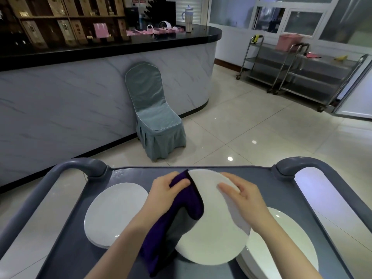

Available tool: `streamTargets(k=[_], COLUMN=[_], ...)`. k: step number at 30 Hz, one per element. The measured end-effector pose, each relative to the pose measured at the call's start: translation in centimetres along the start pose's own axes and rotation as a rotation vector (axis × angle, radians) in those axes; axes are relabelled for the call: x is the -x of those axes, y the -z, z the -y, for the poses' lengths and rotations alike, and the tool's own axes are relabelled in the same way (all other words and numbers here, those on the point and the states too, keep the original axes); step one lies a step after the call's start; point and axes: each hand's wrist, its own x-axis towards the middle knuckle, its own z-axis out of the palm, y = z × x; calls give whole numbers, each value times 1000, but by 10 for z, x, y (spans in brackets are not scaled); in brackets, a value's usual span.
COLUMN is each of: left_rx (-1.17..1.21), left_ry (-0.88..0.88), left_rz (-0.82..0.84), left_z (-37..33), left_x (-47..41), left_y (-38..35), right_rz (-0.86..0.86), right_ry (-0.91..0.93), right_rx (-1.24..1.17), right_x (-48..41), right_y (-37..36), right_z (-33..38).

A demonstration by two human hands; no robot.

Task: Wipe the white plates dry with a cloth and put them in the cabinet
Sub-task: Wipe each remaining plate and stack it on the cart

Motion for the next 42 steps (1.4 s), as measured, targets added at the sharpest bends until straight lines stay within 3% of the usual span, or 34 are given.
streamTargets(k=[2, 5, 8, 12, 14, 16, 20, 22, 24, 30, 36, 39, 42], left_rx=[183, 301, 193, -70, -73, 32, 464, 567, 629, 476, 83, 21, 140], left_ry=[144, 309, 237, 27, 10, 67, 391, 491, 502, 368, 96, 64, 122], left_rz=[-186, -257, -150, 163, 177, 10, -454, -588, -614, -501, -113, -46, -127], left_z=[12, 22, 22, 8, 4, 7, 12, 9, 7, 12, 5, 4, 13], left_x=[13, 24, 20, 5, 4, 7, 22, 27, 29, 20, 5, 5, 21], left_y=[-9, -19, -7, 6, 8, 5, -30, -46, -49, -18, 8, 8, 3], right_rz=[-155, -238, -109, 147, 155, 35, -501, -713, -765, -371, 100, 119, -4], right_ry=[-72, -179, -156, -67, -47, -51, -163, -201, -200, -210, 10, 21, -4], right_rx=[-195, -281, -194, 50, 46, -50, -486, -453, -394, -228, 209, 236, 76], right_x=[3, 11, 15, 12, 8, 3, 3, 12, 22, 13, -15, -13, -8], right_y=[1, -5, -4, -10, -8, -2, -36, -66, -79, -32, 2, -3, -5], right_z=[-2, -9, -10, -4, 0, 5, 3, -1, -9, -22, 4, 3, 3])
